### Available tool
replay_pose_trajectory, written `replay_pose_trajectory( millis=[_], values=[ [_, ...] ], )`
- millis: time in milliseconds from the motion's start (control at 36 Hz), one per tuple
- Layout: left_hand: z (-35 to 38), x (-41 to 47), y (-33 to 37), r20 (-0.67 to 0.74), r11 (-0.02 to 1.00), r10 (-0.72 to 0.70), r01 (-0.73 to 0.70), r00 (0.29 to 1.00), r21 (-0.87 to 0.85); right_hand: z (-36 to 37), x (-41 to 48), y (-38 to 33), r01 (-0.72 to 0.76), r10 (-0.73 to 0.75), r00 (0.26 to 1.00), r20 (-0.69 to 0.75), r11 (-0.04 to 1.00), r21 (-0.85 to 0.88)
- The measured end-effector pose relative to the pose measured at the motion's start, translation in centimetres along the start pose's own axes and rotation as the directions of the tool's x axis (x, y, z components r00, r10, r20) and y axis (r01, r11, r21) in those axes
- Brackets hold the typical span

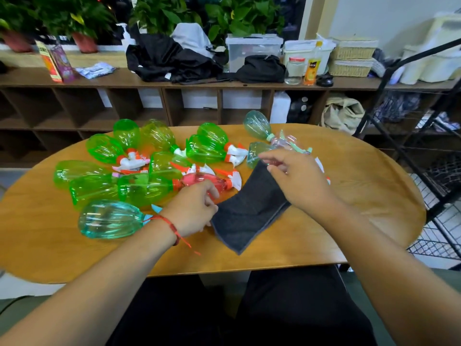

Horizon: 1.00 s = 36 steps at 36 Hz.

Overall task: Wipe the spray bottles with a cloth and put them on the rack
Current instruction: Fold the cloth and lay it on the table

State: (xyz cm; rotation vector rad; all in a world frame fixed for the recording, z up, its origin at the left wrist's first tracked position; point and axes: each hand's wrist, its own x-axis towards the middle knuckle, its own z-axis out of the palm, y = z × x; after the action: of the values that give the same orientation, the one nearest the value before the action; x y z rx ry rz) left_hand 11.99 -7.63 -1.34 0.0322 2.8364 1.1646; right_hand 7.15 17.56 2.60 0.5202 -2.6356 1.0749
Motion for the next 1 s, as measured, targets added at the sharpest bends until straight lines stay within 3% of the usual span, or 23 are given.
replay_pose_trajectory(
  millis=[56,139,194,333,556,694,806,917,1000],
  values=[
    [-0.1,-0.1,-0.3,-0.003,1.0,-0.023,0.023,1.0,-0.013,0.5,-1.2,-1.4,0.108,-0.107,0.994,0.031,0.993,-0.037],
    [-0.3,-0.6,-0.7,-0.003,0.999,-0.033,0.033,0.999,0.004,1.8,-3.3,-3.1,0.269,-0.262,0.915,0.306,0.963,0.02],
    [-0.3,-0.9,-1.1,-0.009,0.998,-0.028,0.029,1.0,0.061,2.5,-4.1,-3.3,0.263,-0.27,0.869,0.415,0.962,0.075],
    [-0.7,-1.6,-2.1,-0.092,0.967,0.02,0.004,0.996,0.255,1.4,-3.2,-1.9,0.041,-0.061,0.955,0.289,0.996,0.076],
    [0.6,-1.7,-0.7,-0.024,0.941,-0.03,0.036,0.999,0.337,2.1,-3.0,0.3,-0.05,0.098,0.913,0.396,0.99,-0.128],
    [1.9,-1.2,-0.7,-0.037,0.933,-0.103,0.109,0.994,0.344,3.1,-3.9,0.9,0.014,0.074,0.888,0.454,0.982,-0.187],
    [1.8,-1.1,-0.7,-0.051,0.954,-0.106,0.116,0.993,0.278,3.4,-5.1,0.4,0.138,-0.016,0.903,0.43,0.957,-0.254],
    [1.5,-1.1,-0.4,-0.075,0.98,-0.102,0.113,0.992,0.165,4.5,-6.5,-0.8,0.245,-0.019,0.885,0.465,0.869,-0.431],
    [1.4,-1.1,-0.3,-0.089,0.987,-0.105,0.115,0.99,0.112,5.0,-6.8,-0.9,0.247,-0.016,0.894,0.447,0.851,-0.464]
  ],
)
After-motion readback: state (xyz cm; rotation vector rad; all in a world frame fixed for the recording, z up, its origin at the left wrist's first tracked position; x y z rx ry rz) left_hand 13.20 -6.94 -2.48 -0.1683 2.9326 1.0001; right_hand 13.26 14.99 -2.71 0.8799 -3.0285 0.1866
